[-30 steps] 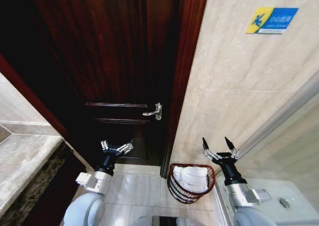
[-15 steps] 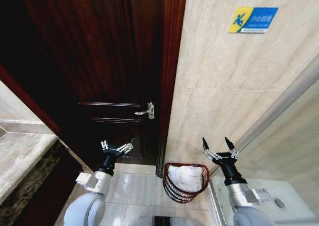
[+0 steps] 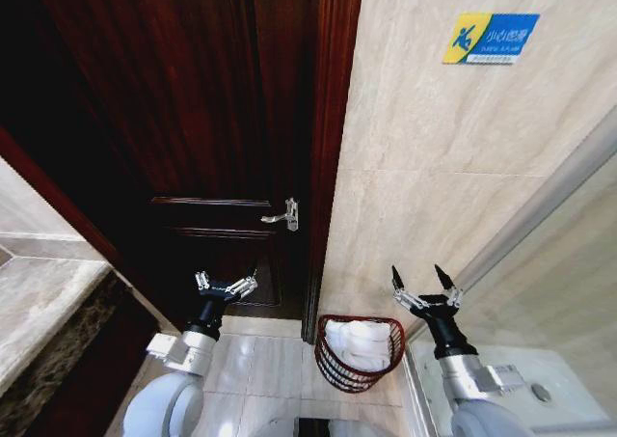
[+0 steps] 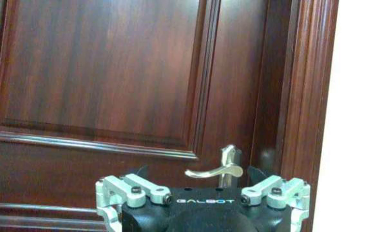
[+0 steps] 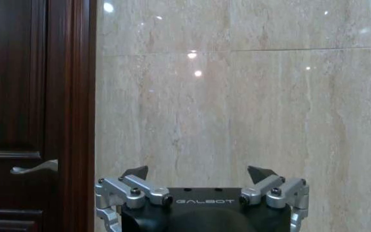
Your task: Discard the used towel into the hamper.
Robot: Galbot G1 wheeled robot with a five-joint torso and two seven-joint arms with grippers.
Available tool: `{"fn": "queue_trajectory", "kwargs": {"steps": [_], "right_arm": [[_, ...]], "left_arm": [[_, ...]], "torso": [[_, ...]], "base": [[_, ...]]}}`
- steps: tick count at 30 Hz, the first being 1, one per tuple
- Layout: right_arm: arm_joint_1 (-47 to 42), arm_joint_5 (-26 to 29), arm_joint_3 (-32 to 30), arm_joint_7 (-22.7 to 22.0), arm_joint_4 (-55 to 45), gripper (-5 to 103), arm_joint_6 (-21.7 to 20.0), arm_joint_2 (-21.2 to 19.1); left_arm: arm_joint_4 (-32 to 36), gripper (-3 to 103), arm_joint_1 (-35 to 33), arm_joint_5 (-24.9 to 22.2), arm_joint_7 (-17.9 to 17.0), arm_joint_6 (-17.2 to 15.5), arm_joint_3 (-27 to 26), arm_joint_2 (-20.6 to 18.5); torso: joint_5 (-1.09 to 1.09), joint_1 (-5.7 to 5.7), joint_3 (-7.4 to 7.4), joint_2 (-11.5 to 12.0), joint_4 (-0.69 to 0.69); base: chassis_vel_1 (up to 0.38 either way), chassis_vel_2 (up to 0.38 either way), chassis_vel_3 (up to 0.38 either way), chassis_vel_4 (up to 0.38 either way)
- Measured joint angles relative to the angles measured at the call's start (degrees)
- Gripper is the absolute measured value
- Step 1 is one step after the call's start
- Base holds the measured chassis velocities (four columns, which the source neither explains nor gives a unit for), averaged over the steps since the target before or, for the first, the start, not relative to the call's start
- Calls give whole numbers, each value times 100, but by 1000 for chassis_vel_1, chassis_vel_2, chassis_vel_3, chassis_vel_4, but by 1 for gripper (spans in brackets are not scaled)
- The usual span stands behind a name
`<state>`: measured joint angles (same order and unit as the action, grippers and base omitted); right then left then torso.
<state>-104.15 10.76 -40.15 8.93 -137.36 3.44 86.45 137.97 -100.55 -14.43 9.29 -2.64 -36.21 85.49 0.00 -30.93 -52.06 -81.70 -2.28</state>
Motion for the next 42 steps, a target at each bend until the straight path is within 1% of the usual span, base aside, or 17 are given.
{"fn": "queue_trajectory", "kwargs": {"steps": [30, 42], "right_arm": [[0, 0, 0, 0, 1, 100, 0, 0], [0, 0, 0, 0, 0, 100, 0, 0]], "left_arm": [[0, 100, 0, 0, 0, 0, 0, 0], [0, 100, 0, 0, 0, 0, 0, 0]], "torso": [[0, -1, 0, 0, 0], [0, -1, 0, 0, 0]], "base": [[1, -2, -1, 1], [53, -46, -48, 49]]}}
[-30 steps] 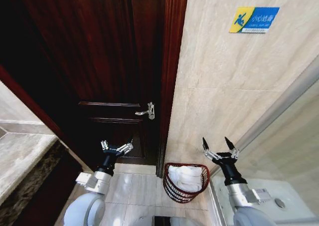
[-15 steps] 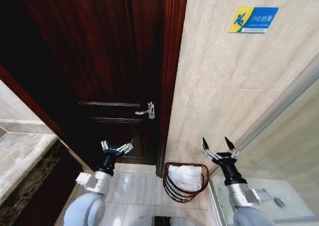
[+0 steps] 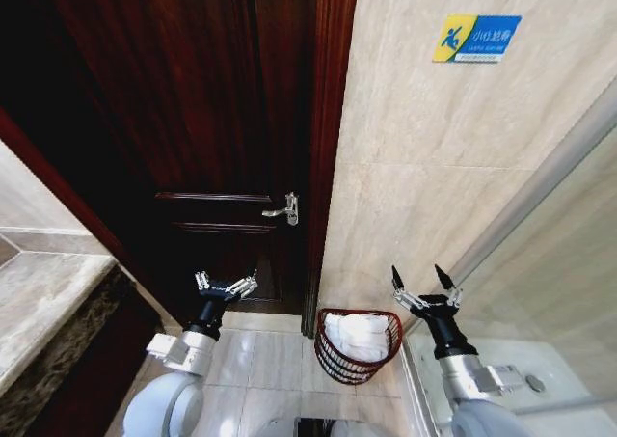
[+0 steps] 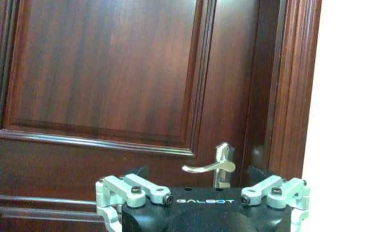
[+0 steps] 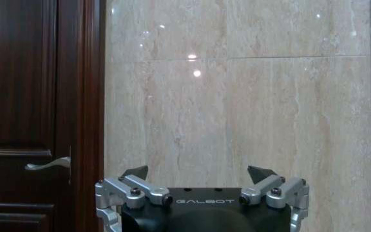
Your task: Discard the used towel into the hamper.
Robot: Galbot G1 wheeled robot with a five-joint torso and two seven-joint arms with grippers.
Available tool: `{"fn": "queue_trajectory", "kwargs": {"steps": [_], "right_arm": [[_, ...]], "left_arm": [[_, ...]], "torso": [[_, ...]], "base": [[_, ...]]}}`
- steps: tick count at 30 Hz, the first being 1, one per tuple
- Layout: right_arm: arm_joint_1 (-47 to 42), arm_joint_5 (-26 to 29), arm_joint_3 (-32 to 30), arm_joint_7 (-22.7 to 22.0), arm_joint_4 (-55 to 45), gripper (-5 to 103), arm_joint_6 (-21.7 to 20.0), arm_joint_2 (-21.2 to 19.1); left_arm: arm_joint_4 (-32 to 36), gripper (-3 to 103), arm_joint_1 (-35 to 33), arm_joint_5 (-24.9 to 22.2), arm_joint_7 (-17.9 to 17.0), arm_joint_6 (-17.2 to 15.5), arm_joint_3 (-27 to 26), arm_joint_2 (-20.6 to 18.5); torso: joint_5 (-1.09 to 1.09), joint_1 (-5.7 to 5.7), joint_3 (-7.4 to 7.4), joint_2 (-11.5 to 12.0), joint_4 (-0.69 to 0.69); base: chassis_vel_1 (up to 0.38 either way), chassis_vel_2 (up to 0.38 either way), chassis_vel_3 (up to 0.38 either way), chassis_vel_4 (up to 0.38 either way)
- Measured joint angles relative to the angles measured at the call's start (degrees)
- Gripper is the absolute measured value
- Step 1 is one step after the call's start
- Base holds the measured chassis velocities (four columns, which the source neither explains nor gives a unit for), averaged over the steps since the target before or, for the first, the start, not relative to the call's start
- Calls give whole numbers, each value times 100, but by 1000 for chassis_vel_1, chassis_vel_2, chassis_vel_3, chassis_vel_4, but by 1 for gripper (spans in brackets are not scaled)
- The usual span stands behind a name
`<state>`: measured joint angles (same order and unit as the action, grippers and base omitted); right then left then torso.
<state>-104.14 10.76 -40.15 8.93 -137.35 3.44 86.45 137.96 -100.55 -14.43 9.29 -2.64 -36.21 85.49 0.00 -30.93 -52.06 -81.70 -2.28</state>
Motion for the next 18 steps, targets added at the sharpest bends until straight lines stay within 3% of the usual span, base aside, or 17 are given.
{"fn": "queue_trajectory", "kwargs": {"steps": [18], "right_arm": [[0, 0, 0, 0, 0, 100, 0, 0]], "left_arm": [[0, 100, 0, 0, 0, 0, 0, 0]], "torso": [[0, 1, 0, 0, 0]], "base": [[68, -68, -69, 76]]}}
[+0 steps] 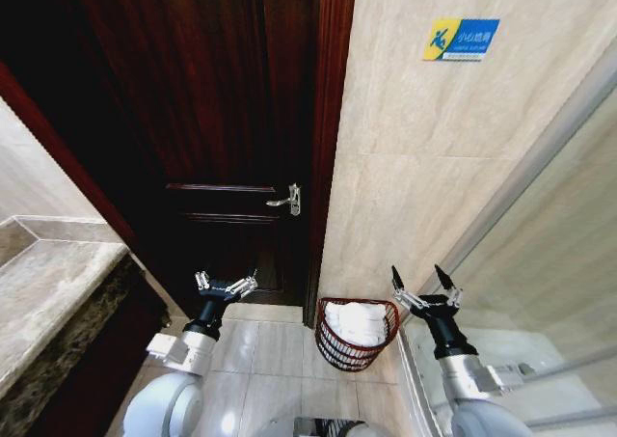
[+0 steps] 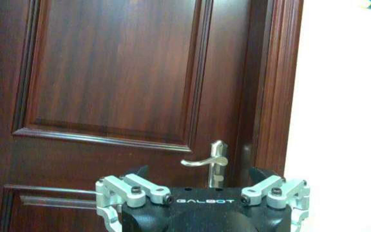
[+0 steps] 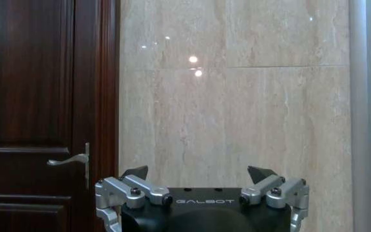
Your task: Discard the used towel into the hamper.
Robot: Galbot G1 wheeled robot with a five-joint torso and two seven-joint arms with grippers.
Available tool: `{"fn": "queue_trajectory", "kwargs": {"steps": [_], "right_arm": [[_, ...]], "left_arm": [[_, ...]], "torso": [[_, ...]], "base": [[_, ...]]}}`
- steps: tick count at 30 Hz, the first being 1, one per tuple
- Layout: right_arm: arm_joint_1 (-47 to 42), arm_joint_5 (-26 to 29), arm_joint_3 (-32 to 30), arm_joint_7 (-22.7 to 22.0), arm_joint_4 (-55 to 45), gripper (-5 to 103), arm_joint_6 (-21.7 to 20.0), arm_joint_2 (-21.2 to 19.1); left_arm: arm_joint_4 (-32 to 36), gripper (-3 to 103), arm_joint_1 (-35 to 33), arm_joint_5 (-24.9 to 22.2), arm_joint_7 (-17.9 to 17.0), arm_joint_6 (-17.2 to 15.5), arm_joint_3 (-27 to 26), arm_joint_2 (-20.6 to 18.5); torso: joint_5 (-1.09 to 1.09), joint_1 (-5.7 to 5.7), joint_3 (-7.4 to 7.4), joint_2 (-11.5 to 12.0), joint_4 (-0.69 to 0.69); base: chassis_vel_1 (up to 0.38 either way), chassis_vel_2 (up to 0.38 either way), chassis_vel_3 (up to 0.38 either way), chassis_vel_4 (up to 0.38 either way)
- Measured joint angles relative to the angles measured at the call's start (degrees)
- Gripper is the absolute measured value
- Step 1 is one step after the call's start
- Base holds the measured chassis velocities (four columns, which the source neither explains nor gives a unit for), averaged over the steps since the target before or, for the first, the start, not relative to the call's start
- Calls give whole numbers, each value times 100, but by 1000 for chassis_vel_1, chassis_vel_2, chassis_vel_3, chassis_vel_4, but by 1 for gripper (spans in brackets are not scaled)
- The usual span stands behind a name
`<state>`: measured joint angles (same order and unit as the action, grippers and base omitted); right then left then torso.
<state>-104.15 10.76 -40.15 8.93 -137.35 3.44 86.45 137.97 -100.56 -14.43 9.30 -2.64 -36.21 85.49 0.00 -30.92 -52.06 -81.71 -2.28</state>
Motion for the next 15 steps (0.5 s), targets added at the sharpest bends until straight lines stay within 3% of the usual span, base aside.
{"fn": "queue_trajectory", "kwargs": {"steps": [15], "right_arm": [[0, 0, 0, 0, 0, 100, 0, 0]], "left_arm": [[0, 100, 0, 0, 0, 0, 0, 0]], "torso": [[0, 0, 0, 0, 1]], "base": [[39, -31, -38, 33]]}}
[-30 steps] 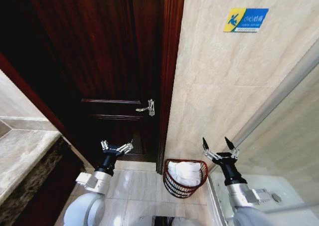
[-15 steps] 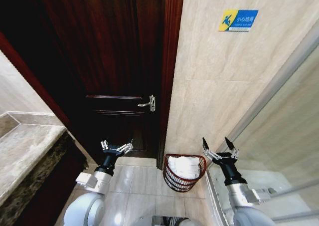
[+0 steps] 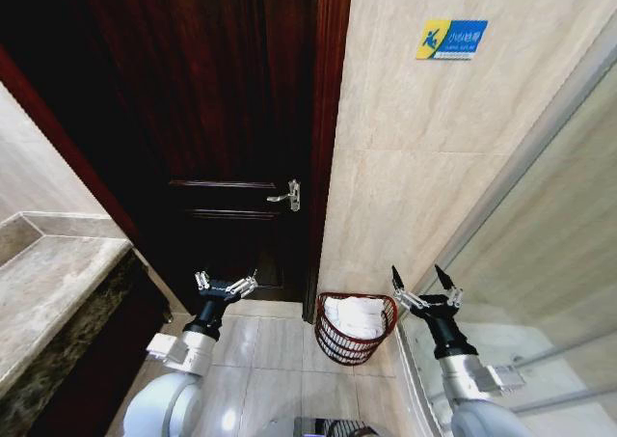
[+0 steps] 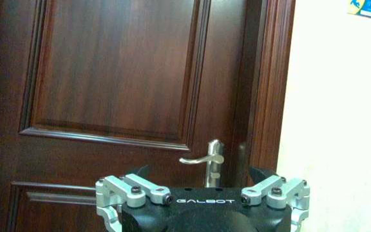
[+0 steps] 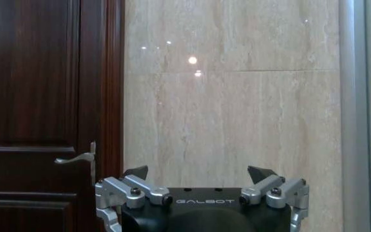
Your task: Discard the used towel into the hamper.
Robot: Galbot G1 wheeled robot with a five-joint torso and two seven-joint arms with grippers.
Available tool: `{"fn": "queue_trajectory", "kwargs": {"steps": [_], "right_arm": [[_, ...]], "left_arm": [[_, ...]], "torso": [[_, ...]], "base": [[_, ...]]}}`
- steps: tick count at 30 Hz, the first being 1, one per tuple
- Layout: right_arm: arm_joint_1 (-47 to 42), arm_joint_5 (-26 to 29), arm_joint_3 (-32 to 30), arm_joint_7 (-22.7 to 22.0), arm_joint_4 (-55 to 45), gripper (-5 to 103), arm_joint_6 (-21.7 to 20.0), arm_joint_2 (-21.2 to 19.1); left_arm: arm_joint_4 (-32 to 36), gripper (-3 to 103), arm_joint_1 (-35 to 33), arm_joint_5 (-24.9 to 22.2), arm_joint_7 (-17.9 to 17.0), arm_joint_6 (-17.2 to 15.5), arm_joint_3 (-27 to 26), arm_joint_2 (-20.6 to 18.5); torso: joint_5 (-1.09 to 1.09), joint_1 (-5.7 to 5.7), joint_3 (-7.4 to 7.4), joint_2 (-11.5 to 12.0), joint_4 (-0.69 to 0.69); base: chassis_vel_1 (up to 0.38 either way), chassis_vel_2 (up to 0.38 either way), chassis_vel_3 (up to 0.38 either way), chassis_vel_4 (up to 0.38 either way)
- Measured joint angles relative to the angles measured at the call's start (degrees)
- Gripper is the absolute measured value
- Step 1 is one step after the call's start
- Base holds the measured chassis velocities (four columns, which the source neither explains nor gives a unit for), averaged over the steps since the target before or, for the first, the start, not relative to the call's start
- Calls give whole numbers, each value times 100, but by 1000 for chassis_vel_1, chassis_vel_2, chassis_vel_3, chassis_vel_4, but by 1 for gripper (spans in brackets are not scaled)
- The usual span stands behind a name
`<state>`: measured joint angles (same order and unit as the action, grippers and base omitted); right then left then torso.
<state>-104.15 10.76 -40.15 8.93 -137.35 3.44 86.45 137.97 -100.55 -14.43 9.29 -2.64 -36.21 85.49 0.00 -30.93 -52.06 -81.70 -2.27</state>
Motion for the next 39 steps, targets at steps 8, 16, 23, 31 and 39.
{"fn": "queue_trajectory", "kwargs": {"steps": [8, 16, 23, 31, 39], "right_arm": [[0, 0, 0, 0, 0, 100, 0, 0], [0, 0, 0, 0, 0, 100, 0, 0], [0, 0, 0, 0, 0, 100, 0, 0], [0, 0, 0, 0, 0, 100, 0, 0], [0, 0, 0, 0, 0, 100, 0, 0]], "left_arm": [[0, 100, 0, 0, 0, 0, 0, 0], [0, 100, 0, 0, 0, 0, 0, 0], [0, 100, 0, 0, 0, 0, 0, 0], [0, 100, 0, 0, 0, 0, 0, 0], [0, 100, 0, 0, 0, 0, 0, 0]], "torso": [[0, 0, 0, 0, 0], [0, 0, 0, 0, 0], [0, 0, 0, 0, 0], [0, -1, 0, 0, -1], [-1, 0, 0, 0, 0]], "base": [[0, 0, 0, 0], [0, 0, 0, 0], [0, 0, 0, 0], [0, 0, 0, 0], [43, 20, -42, -19]]}}
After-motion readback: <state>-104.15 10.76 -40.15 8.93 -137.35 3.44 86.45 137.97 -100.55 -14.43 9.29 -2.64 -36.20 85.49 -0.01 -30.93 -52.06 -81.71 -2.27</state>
